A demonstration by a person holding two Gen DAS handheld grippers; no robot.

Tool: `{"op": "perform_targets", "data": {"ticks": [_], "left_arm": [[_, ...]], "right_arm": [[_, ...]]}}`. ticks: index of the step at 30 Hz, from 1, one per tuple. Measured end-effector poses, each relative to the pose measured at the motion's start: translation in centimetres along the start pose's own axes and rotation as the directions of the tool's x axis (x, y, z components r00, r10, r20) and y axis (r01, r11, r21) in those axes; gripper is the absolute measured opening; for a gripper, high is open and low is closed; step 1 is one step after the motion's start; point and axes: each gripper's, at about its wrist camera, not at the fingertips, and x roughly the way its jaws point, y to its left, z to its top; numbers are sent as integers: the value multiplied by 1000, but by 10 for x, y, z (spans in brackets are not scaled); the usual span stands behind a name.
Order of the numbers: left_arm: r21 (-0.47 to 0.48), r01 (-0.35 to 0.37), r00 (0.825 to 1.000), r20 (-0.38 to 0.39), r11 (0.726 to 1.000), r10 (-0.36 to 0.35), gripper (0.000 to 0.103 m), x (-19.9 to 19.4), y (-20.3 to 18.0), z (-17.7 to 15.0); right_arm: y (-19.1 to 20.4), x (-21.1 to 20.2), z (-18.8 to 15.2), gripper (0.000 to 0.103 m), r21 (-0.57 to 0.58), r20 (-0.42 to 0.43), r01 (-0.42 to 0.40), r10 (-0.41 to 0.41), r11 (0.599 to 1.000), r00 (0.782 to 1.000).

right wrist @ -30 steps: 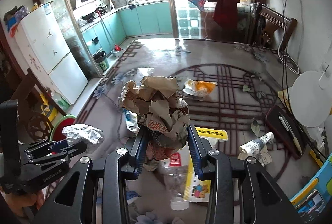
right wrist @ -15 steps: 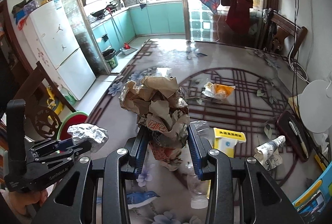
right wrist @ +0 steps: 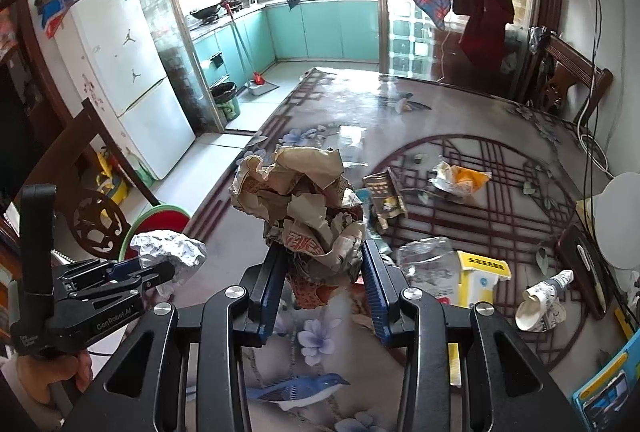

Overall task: Collect trash
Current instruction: 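Carry white paper and brown paper over the red bucket with both tools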

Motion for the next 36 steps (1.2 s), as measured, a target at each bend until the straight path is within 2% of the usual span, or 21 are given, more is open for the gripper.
{"op": "perform_targets", "data": {"ticks": [22, 36], "left_arm": [[16, 9, 999, -50, 1000, -8, 24, 12, 120, 12], [17, -9, 996, -92, 1000, 10, 24, 23, 178, 7]], "right_arm": [[123, 35, 6, 35, 3, -47, 39, -39, 999, 998], [193, 63, 7, 35, -28, -86, 19, -21, 999, 996]]}}
